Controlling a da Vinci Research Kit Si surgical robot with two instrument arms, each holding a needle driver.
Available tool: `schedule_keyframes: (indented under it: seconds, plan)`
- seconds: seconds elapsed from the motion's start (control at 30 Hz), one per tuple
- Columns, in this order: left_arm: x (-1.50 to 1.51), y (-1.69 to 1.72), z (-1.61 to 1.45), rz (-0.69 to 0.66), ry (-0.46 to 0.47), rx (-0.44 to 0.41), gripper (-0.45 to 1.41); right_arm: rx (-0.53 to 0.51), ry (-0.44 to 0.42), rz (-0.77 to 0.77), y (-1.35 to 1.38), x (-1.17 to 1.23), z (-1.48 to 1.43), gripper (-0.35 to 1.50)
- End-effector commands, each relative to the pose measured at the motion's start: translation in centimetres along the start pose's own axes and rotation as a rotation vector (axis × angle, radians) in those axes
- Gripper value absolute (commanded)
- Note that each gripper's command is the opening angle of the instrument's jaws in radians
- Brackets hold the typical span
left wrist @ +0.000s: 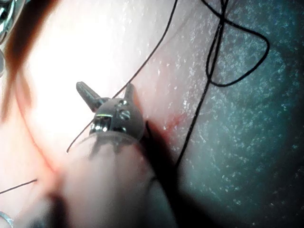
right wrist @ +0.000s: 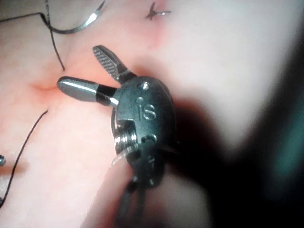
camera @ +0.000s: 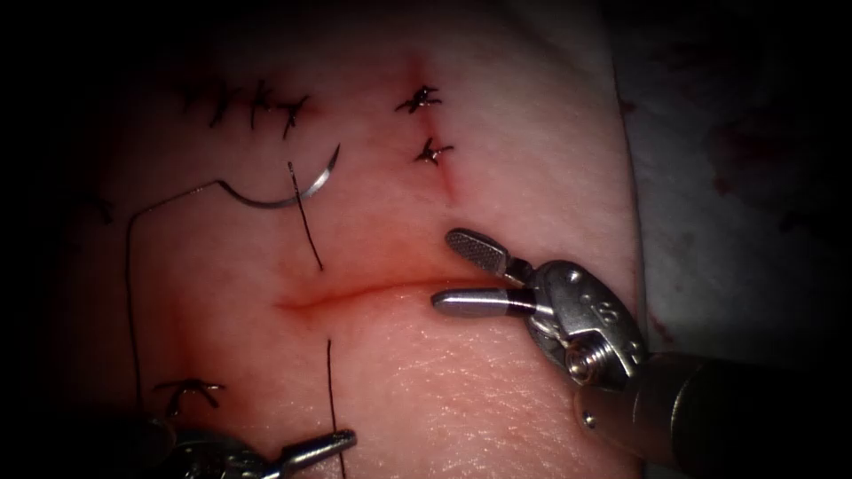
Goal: Wound Closure
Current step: Use the left gripper to grab a long length of suture.
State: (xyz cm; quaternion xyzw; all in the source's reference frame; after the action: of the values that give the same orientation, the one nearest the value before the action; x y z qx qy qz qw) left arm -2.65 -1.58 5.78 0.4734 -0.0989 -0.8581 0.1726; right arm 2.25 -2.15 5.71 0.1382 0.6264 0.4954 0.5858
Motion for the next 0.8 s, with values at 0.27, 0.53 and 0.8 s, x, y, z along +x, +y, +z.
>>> schedule_keyframes:
  seconds: [0.27, 0.53, 0.8]
  plan:
    - [0.07, 0.16, 0.20, 0.026, 0.001, -0.050, 0.46, 0.003, 0.003, -0.003, 0.00, -0.07, 0.09, 1.31]
    - [0.01, 0.03, 0.30, 0.028, 0.007, -0.052, 0.14, 0.004, 0.005, -0.005, -0.02, -0.15, 0.08, 1.30]
    - [-0.12, -0.21, 0.15, 0.008, -0.049, -0.088, -0.45, 0.000, -0.058, -0.017, -0.06, -0.22, 0.07, 1.04]
